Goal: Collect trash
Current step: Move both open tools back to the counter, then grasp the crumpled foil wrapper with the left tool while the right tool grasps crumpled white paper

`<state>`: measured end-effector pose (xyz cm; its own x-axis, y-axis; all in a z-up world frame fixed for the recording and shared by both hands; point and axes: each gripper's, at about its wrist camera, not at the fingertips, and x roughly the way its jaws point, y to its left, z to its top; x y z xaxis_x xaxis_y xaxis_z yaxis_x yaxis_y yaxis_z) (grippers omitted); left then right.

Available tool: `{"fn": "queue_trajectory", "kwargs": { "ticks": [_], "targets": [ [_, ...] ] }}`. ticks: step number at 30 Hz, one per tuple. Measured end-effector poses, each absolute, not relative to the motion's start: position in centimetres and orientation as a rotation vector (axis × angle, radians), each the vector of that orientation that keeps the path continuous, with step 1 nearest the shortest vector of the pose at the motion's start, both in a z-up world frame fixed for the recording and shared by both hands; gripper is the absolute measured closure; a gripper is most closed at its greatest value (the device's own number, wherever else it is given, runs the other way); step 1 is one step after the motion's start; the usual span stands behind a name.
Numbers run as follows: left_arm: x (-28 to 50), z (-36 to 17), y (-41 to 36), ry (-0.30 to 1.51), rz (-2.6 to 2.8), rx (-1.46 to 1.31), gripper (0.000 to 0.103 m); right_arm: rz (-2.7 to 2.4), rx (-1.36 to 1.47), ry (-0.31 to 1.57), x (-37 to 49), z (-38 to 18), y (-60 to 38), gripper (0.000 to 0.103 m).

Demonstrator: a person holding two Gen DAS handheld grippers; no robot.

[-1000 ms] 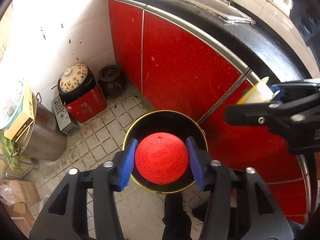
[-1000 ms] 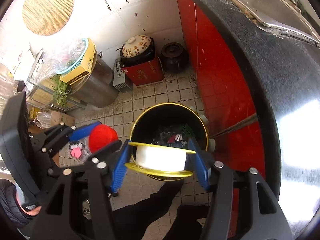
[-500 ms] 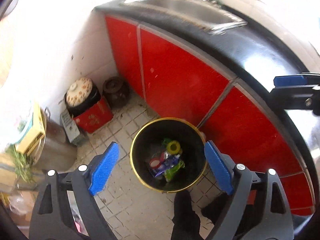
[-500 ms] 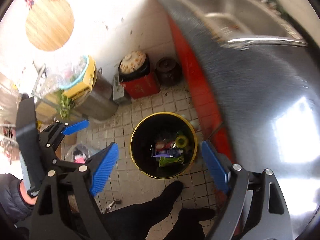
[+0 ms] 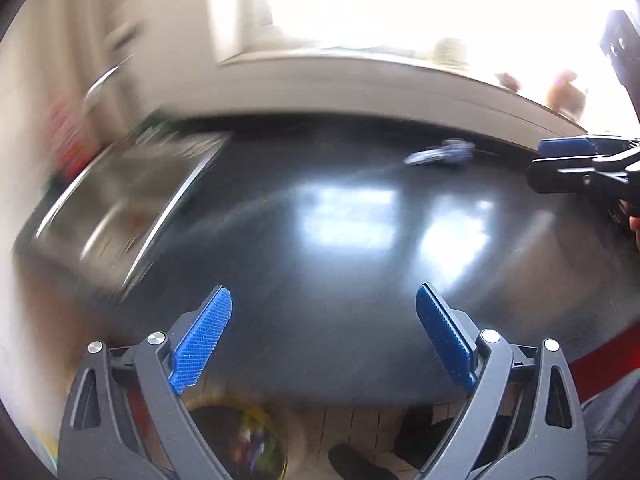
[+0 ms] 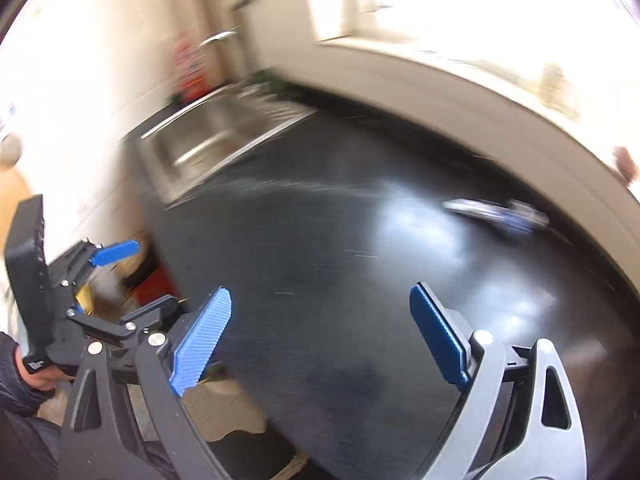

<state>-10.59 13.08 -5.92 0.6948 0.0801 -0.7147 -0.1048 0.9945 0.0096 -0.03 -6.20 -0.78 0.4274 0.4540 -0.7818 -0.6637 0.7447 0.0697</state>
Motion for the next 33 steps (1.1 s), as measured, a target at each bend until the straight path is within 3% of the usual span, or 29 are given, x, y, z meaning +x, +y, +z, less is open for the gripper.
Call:
{"fn": "queue_trajectory", "kwargs": {
  "ticks": [12,20,33],
  "targets": [
    [0.3,-3.4,-2.6,0.714,-0.295,0.184,0.012,0.441,-0.085,0.874,5.2,-1.3,-23.2,0.015],
    [6.0,-5.3,-3.5,0.750,-0.307,0.236,0.012,0.453,-0.047,0.896,10.6,-2.7,-23.2,0.015],
    [22.8,-12.5,-2.1,0.817,-0.354,0.309,0.012,0.486,-0.027,1.025,30.3,-11.5,-15.3,0.015]
  ]
}}
